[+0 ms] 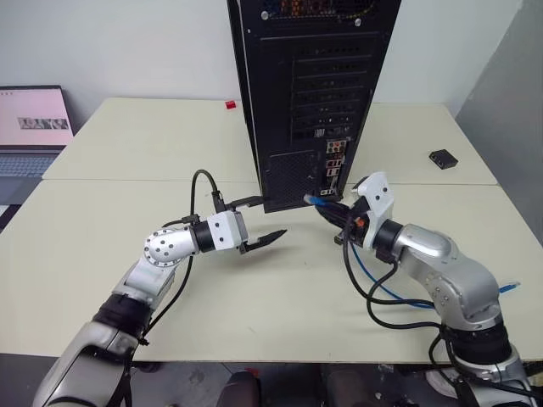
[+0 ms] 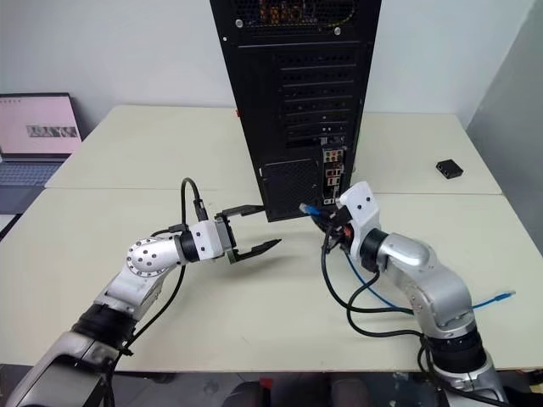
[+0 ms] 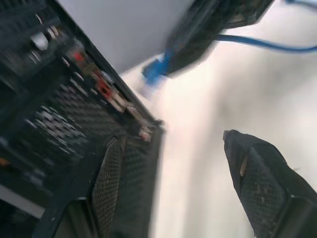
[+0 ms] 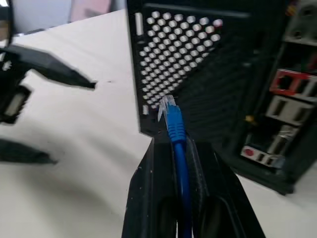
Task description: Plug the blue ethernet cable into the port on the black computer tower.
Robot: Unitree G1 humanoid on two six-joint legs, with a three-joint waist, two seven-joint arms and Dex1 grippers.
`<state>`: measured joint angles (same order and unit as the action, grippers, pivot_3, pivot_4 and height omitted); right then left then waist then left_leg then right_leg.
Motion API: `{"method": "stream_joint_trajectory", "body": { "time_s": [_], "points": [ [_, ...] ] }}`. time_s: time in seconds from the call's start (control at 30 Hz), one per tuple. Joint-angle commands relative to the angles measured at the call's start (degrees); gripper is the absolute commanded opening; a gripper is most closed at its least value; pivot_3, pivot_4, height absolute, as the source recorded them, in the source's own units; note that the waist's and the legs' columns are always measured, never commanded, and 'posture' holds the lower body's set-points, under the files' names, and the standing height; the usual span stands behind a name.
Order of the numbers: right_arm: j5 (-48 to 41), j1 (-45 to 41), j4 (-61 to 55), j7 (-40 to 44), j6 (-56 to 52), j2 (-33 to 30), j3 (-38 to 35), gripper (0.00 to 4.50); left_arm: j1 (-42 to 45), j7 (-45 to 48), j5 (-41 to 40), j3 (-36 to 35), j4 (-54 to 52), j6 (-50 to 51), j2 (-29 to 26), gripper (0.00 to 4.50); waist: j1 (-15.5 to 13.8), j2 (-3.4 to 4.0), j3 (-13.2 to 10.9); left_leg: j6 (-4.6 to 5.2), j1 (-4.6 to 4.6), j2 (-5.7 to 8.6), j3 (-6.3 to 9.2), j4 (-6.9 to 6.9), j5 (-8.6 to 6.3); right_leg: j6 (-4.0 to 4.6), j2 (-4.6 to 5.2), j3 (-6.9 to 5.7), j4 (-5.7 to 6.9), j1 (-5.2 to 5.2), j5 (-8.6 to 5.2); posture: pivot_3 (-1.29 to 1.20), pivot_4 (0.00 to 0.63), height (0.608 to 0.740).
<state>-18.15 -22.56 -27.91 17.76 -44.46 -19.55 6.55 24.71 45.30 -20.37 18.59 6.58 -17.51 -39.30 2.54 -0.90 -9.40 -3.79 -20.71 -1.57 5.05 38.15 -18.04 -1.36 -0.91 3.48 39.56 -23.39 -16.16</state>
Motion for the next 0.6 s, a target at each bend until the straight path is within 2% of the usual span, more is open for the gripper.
{"method": "stream_joint_trajectory", "body": {
  "time_s": [0.03,0.17,0.3,0.6],
  "points": [
    [7.45,0.08,-3.14,-8.95,2.19,3.51,2.45,0.0,-0.34,-5.61,-9.35,-4.57,-12.33,20.18,1.04,3.33,0.1,0.0,0.0,0.0,0.0,0.01,0.02,0.01,0.0,0.01,0.0,0.0,0.02,0.0,-0.01,0.0,0.15,0.74],
    [12.64,-1.08,0.35,-14.03,4.02,6.95,3.75,0.0,-0.68,-9.05,-11.63,-6.53,-18.82,31.49,2.22,3.33,0.21,0.0,0.0,-0.01,-0.02,0.03,0.03,0.02,0.0,0.01,0.0,-0.01,0.0,-0.01,-0.01,0.0,0.15,0.74],
    [14.32,-2.48,3.57,-17.1,4.7,9.85,1.32,0.0,-0.88,-10.01,-12.08,-7.36,-22.77,37.73,3.02,3.33,0.28,0.0,0.0,-0.02,0.0,0.03,-0.01,0.0,0.01,0.02,0.0,0.01,-0.03,-0.01,-0.01,0.0,0.15,0.74],
    [14.82,-5.26,7.74,-18.47,6.23,13.89,-1.32,0.0,-1.1,-12.57,-4.83,-6.44,-26.71,42.41,4.89,3.33,0.35,0.01,-0.01,-0.02,0.03,0.03,-0.09,-0.05,0.01,0.02,0.0,0.09,-0.05,-0.04,-0.01,0.0,0.15,0.74]
  ]
}}
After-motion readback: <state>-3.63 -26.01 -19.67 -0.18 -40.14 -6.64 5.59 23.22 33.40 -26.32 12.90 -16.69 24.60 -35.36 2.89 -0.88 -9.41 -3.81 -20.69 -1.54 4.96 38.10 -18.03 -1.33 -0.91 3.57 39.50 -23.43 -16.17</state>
